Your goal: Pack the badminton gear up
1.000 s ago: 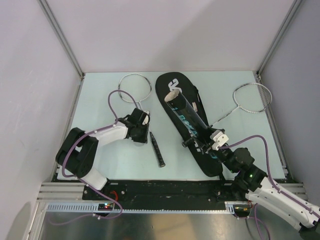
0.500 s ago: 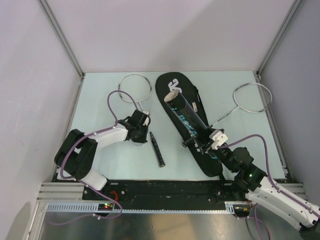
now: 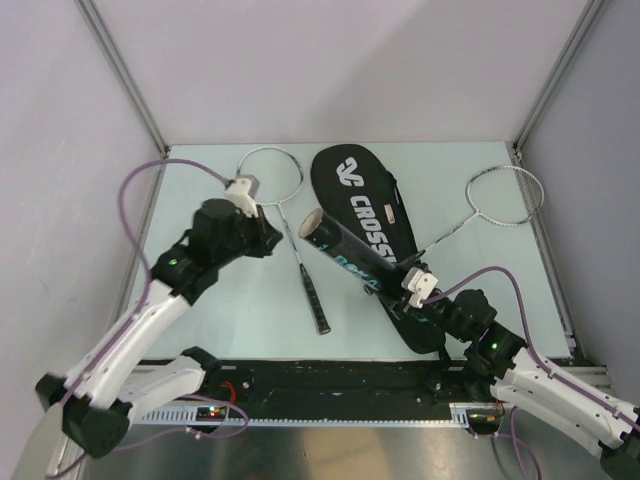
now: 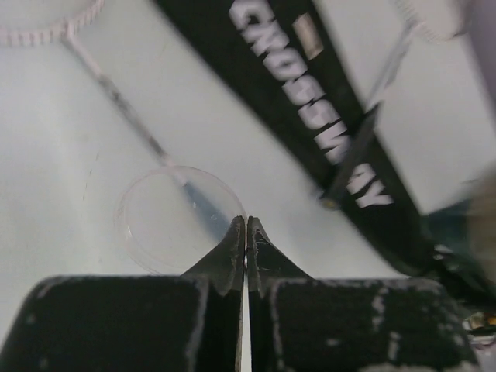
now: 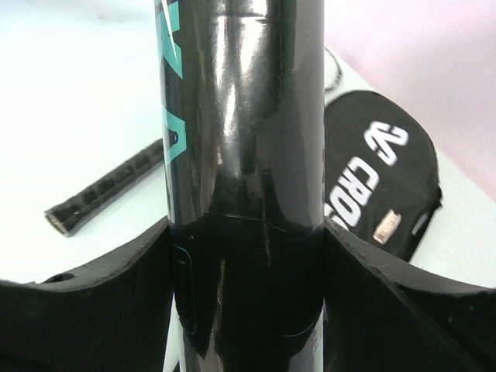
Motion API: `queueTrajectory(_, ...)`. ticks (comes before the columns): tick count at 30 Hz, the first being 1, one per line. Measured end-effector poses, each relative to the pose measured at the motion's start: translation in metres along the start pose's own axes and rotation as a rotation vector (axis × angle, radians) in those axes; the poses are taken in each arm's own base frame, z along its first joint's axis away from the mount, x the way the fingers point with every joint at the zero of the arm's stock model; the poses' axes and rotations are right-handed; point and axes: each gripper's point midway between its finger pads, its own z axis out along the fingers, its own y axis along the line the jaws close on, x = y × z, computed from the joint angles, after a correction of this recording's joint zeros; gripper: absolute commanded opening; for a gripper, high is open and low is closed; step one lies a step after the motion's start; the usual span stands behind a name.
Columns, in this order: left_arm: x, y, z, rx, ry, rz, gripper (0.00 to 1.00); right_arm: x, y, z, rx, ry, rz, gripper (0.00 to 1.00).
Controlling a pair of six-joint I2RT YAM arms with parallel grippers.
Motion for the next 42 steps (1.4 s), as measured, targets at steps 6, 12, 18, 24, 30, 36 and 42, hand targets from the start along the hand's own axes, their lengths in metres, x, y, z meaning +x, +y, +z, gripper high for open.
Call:
queueTrajectory(6, -0.064, -0.042, -0.092, 0.174, -0.236, 0.046, 0.0, -0.007, 0.027, 0.001, -0.162, -0.049, -0.049, 0.03)
queueTrajectory(12, -0.056, -0.069, -0.139, 0.347, -0.231, 0.089, 0.0, -0.008, 0.049, 0.002, -0.273, -0.069, -0.098, 0.03)
queueTrajectory(18, -0.03, -0.089, -0.147, 0.486, -0.117, 0.106, 0.0, -0.009, 0.061, 0.003, -0.319, -0.082, -0.134, 0.02)
queueTrajectory(24, -0.014, -0.102, -0.157, 0.59, -0.048, 0.103, 0.0, -0.013, 0.065, 0.005, -0.33, -0.098, -0.158, 0.02)
queueTrajectory(30, 0.0, -0.109, -0.168, 0.666, -0.013, 0.108, 0.0, -0.017, 0.06, 0.007, -0.305, -0.111, -0.174, 0.02)
queueTrajectory(36, 0.005, -0.114, -0.175, 0.714, 0.013, 0.103, 0.0, -0.02, 0.058, 0.006, -0.297, -0.125, -0.191, 0.01)
queueTrajectory(42, 0.008, -0.119, -0.179, 0.749, 0.036, 0.1, 0.0, -0.023, 0.058, 0.006, -0.299, -0.139, -0.21, 0.01)
